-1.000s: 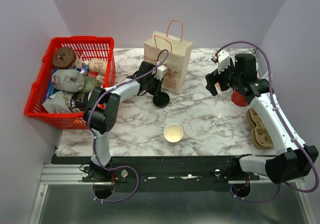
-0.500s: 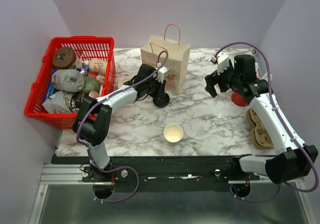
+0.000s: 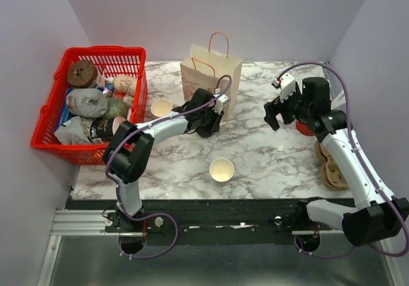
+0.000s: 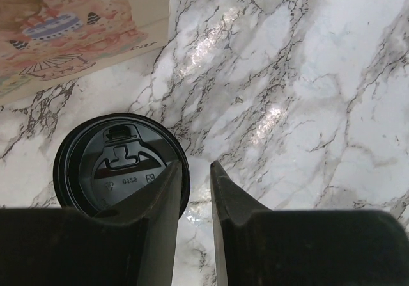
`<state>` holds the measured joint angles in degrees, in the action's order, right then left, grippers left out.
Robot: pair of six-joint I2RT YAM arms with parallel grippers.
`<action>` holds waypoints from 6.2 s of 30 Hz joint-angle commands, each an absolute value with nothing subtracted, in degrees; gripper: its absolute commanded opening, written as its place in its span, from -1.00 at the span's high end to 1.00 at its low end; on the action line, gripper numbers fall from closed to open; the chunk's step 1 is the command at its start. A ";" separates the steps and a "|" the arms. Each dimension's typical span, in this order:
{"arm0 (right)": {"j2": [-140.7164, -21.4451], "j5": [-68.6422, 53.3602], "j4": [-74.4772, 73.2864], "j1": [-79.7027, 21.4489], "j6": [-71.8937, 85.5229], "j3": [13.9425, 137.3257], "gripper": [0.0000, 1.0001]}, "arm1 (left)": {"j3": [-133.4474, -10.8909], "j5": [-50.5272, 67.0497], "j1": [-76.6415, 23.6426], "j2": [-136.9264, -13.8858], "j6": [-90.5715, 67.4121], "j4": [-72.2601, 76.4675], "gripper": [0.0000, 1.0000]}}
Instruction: Pack the takeout coffee
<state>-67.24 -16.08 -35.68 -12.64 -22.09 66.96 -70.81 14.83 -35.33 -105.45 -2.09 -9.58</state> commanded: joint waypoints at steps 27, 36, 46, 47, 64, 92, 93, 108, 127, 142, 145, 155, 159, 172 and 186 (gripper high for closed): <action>-65.13 -16.17 -35.16 -12.22 -22.32 65.13 -0.99 | -75.41 11.43 -36.30 -111.01 -0.35 -12.22 0.53; -65.30 -16.26 -34.63 -12.22 -22.24 64.69 -0.99 | -75.32 10.72 -36.21 -109.78 -0.35 -12.57 0.87; -66.36 -16.87 -34.45 -12.13 -22.15 65.22 -0.99 | -73.56 13.53 -33.32 -101.70 2.81 -14.67 1.00; -66.53 -17.05 -34.45 -12.13 -21.97 65.30 -0.99 | -73.65 14.41 -32.88 -100.47 2.81 -15.90 1.00; -69.17 -21.45 -34.10 -12.13 -19.51 68.55 -0.98 | -72.16 20.92 -31.29 -99.22 5.89 -14.33 0.07; -63.28 -19.86 -31.99 -11.95 -20.21 60.82 -0.99 | -81.83 7.21 -37.62 -113.20 3.25 -16.70 0.24; -63.37 -19.95 -31.99 -11.95 -20.21 60.73 -0.99 | -81.74 7.12 -37.70 -113.20 3.25 -16.61 0.25; -64.86 -19.86 -31.38 -11.95 -20.48 61.08 -0.99 | -81.83 6.85 -38.14 -114.26 3.43 -17.23 0.49; -65.48 -19.51 -30.76 -11.95 -20.57 60.73 -0.99 | -83.06 8.35 -38.06 -115.05 3.60 -18.28 0.97; -65.57 -19.60 -30.50 -11.95 -20.39 60.82 -0.99 | -80.34 18.17 -35.60 -106.79 4.13 -19.07 1.00; -65.83 -20.04 -30.59 -11.95 -20.22 60.82 -0.99 | -78.06 20.91 -33.75 -104.24 4.13 -18.63 1.00; -66.97 -21.44 -30.85 -11.95 -19.86 61.44 -0.99 | -73.75 29.53 -30.93 -99.49 6.77 -17.94 0.40; -67.50 -21.88 -30.94 -11.87 -19.25 62.05 -0.99 | -75.32 25.59 -33.48 -102.91 8.00 -16.97 0.10; -64.78 -20.83 -30.85 -11.95 -19.86 60.56 -0.99 | -83.23 18.03 -36.03 -112.41 8.26 -17.75 0.17; -65.30 -20.30 -30.76 -11.87 -20.39 60.21 -0.99 | -84.38 15.82 -36.74 -115.49 8.26 -18.28 0.30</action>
<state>-65.34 -20.43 -31.35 -12.25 -19.99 60.60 -83.15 17.47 -36.36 -114.26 7.73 -18.13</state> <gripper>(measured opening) 0.995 0.349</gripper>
